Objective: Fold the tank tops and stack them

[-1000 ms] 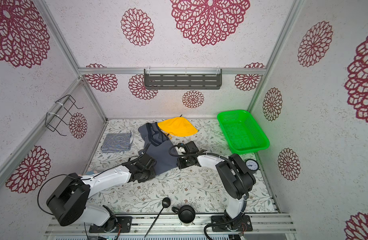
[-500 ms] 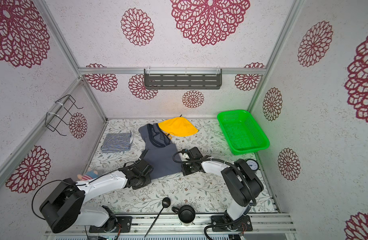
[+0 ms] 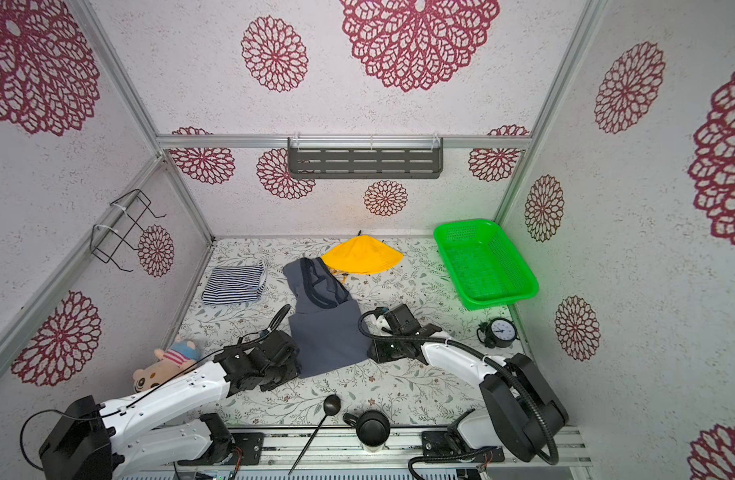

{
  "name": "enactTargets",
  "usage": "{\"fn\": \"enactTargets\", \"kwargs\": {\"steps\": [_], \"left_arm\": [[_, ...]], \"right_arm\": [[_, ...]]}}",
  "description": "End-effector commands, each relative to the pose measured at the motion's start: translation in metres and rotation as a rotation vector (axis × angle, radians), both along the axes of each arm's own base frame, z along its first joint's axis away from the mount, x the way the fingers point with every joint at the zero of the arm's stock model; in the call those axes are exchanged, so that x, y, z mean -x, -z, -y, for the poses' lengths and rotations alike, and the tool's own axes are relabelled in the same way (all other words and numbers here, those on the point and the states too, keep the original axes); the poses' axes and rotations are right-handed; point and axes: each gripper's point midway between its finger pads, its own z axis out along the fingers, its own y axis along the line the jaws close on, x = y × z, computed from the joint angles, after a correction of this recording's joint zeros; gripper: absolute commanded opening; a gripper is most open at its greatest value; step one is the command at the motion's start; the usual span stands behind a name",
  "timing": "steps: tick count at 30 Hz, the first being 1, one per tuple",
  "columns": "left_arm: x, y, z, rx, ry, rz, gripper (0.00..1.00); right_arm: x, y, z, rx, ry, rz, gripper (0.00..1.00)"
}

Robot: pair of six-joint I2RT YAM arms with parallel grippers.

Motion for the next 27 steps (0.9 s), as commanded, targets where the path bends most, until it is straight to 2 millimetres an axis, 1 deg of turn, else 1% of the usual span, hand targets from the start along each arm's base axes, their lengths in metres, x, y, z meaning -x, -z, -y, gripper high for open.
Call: {"fn": "enactTargets", "kwargs": {"steps": [1,3,4,7,8,9,10,11,12,13,14,15,17,18,20,22,24,25,27], "left_arm": [[0.001,0.008,0.009,0.006,-0.015,-0.011,0.64],[-0.004,0.014,0.016,0.021,-0.022,-0.002,0.65],[-0.007,0.017,0.018,0.026,-0.027,0.002,0.63],[-0.016,0.023,0.023,0.013,-0.039,0.012,0.49],[-0.018,0.024,0.023,0.001,-0.042,0.012,0.42],[-0.019,0.025,0.024,-0.006,-0.041,0.010,0.33],[-0.020,0.026,0.025,-0.010,-0.041,0.008,0.23],[-0.020,0.026,0.025,-0.012,-0.038,0.007,0.09],[-0.018,0.025,0.025,-0.019,-0.033,0.001,0.00],[-0.016,0.024,0.022,-0.037,-0.025,-0.005,0.00],[-0.013,0.021,0.016,-0.072,-0.013,-0.013,0.00],[-0.009,0.018,0.007,-0.116,-0.005,-0.024,0.00],[-0.001,0.010,-0.008,-0.176,0.013,-0.043,0.00],[0.004,0.006,-0.013,-0.191,0.019,-0.050,0.00],[0.011,0.001,-0.020,-0.193,0.020,-0.059,0.00],[0.022,0.002,-0.023,-0.166,0.017,-0.083,0.00],[0.028,0.002,-0.027,-0.153,0.007,-0.084,0.00],[0.028,0.000,-0.030,-0.154,-0.001,-0.072,0.00],[0.022,-0.005,-0.031,-0.138,-0.018,-0.025,0.00]], "right_arm": [[-0.019,-0.013,0.006,0.026,0.050,0.034,0.53],[-0.024,-0.008,0.006,0.026,0.052,0.030,0.55],[-0.026,-0.006,0.003,0.019,0.050,0.027,0.56],[-0.026,0.006,-0.004,-0.007,0.047,0.005,0.54],[-0.026,0.011,-0.004,0.002,0.048,0.001,0.53],[-0.026,0.017,-0.004,0.010,0.050,-0.005,0.52],[-0.026,0.020,-0.004,0.013,0.049,-0.012,0.50],[-0.024,0.024,-0.005,0.012,0.044,-0.025,0.46],[-0.023,0.027,-0.008,0.009,0.039,-0.034,0.43],[-0.022,0.029,-0.010,0.007,0.032,-0.038,0.38],[-0.018,0.032,-0.013,0.008,0.024,-0.049,0.32],[-0.015,0.035,-0.018,0.006,0.015,-0.057,0.25],[-0.009,0.041,-0.025,0.005,-0.003,-0.072,0.14],[-0.006,0.043,-0.029,0.005,-0.011,-0.080,0.09],[-0.002,0.042,-0.038,-0.008,-0.021,-0.080,0.00],[-0.001,0.033,-0.045,-0.023,-0.024,-0.065,0.00],[-0.001,0.021,-0.046,-0.032,-0.013,-0.038,0.00],[-0.001,0.017,-0.044,-0.035,0.000,-0.026,0.00],[-0.003,0.014,-0.034,-0.001,0.033,-0.009,0.00]]}}
